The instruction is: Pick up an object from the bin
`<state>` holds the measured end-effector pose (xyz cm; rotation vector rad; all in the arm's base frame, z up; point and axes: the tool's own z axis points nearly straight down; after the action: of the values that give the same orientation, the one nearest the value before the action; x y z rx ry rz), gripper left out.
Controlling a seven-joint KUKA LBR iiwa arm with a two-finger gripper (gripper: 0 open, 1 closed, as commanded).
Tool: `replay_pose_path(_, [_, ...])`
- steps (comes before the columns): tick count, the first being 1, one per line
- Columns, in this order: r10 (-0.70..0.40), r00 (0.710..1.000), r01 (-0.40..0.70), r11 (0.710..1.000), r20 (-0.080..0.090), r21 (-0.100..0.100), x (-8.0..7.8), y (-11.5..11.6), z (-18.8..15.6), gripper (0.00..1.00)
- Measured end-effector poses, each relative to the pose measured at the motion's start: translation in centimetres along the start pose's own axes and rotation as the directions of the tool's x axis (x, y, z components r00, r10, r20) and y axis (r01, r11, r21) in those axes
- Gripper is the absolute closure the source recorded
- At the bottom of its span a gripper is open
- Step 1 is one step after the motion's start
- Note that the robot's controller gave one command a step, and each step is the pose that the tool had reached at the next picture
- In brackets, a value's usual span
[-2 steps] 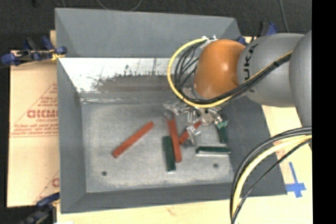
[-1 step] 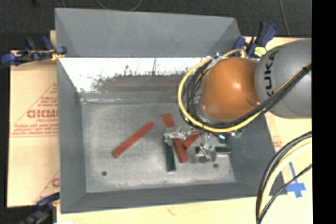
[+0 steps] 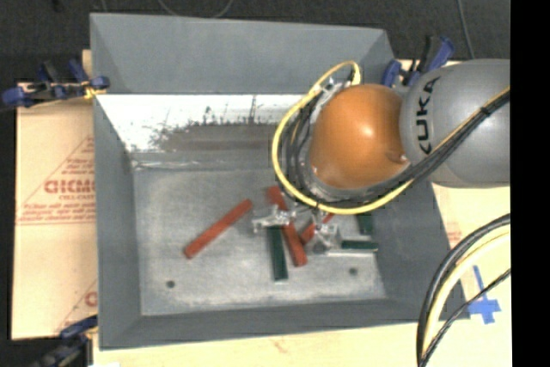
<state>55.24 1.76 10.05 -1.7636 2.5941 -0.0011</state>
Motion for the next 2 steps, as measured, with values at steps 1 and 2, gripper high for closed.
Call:
replay_pose_path(1, [-0.279,0.960,0.279,0.960,-0.003,-0.005,1.86,-0.71,3.07,0.00])
replay_pose_path(2, [-0.274,0.962,0.274,0.962,0.000,-0.005,1.81,-0.76,2.99,0.00])
